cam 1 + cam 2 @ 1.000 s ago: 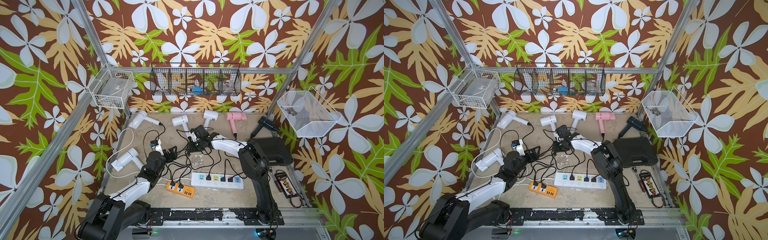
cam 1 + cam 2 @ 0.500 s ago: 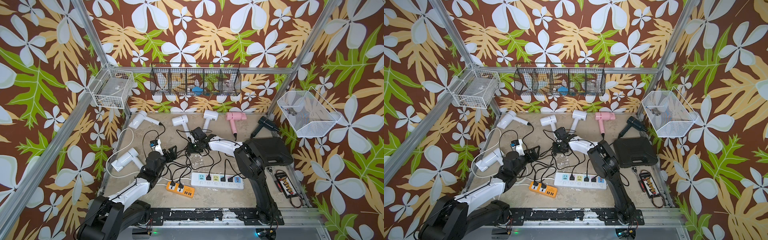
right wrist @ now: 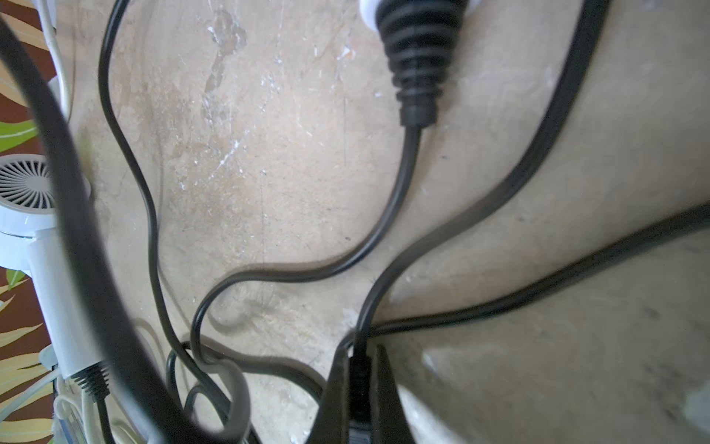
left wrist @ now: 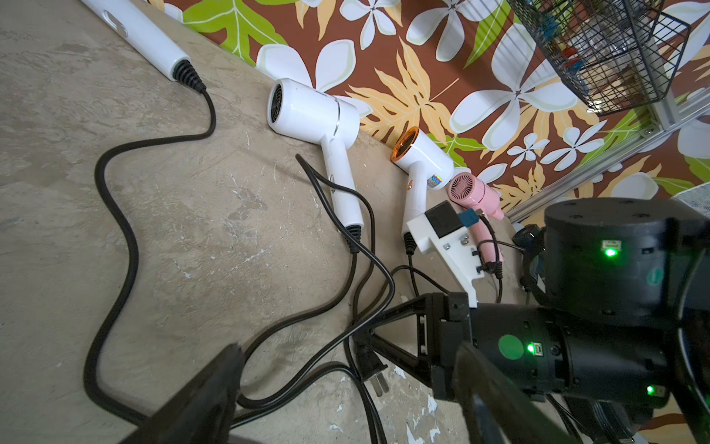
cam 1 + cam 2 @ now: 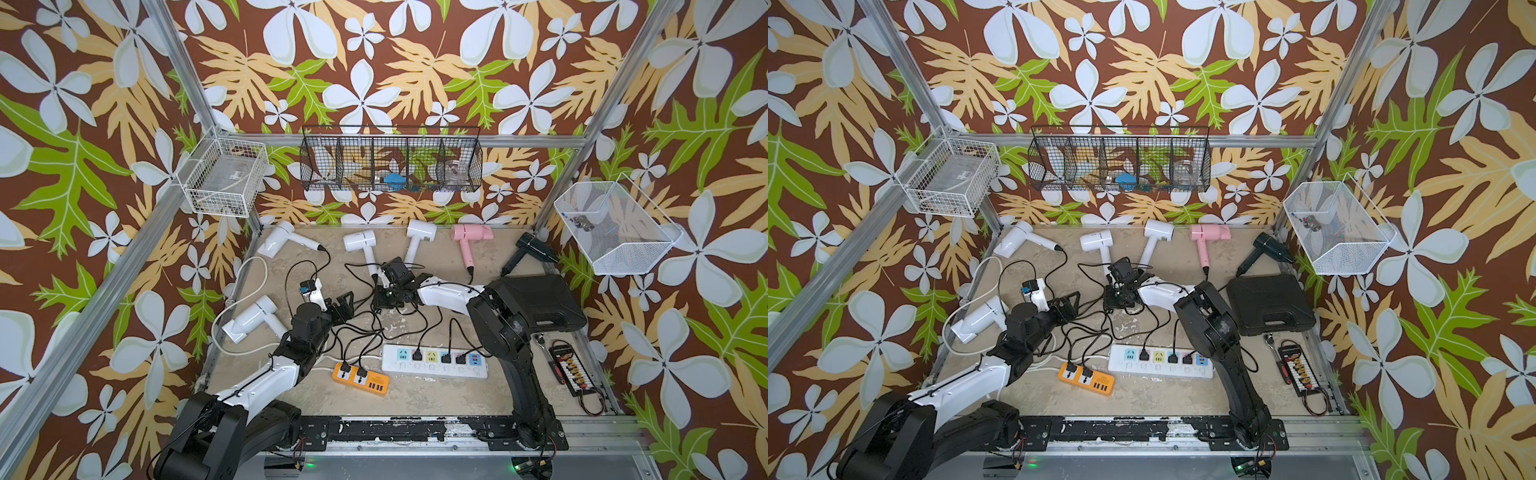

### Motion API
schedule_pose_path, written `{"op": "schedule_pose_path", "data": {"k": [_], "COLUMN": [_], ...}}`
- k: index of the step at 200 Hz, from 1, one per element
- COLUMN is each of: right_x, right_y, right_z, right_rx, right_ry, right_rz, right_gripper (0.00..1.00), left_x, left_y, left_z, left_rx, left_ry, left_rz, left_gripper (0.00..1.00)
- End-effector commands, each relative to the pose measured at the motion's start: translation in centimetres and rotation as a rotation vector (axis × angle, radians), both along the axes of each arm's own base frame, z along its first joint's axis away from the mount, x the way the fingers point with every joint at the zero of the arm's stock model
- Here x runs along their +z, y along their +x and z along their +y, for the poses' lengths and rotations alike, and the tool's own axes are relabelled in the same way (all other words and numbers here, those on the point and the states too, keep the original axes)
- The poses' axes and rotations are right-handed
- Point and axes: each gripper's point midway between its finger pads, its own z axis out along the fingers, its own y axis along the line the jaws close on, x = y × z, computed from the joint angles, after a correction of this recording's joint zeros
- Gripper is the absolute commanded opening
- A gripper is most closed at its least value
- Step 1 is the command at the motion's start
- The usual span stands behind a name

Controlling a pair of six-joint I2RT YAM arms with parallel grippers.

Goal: Charge the blow dryers
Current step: Pick up the plug from the center of the board.

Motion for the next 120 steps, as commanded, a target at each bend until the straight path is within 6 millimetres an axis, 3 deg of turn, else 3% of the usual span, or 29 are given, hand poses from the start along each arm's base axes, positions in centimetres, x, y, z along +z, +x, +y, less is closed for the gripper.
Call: {"op": "schedule_pose_path", "data": {"k": [1,65,120], "right_x": [1.3,8.3,13.7], "right_y": [0.8,3.1,1.6], "right_z": [-1.5,-3.7,-3.2], "right_rx": [-0.044,-0.089,-0.061], "right_ry": [-0.023,0.057,0.220], "right_rz": [-0.024,-0.176,-0.245], "right_gripper": [0.00,0.00,0.00], "left_x": [0.2,1.7,3.4], "left_y": [0.0,-0.7,-1.5], "left_z": [-0.2,-1.3,-2.8], "left_rx": [-0.016,-0.088,-0.183], "left_ry": [-0.002,-0.025,-0.064], "left_rz": [-0.011,-0.077,-0.146], "left_gripper": [0.88,0.88,0.88]}}
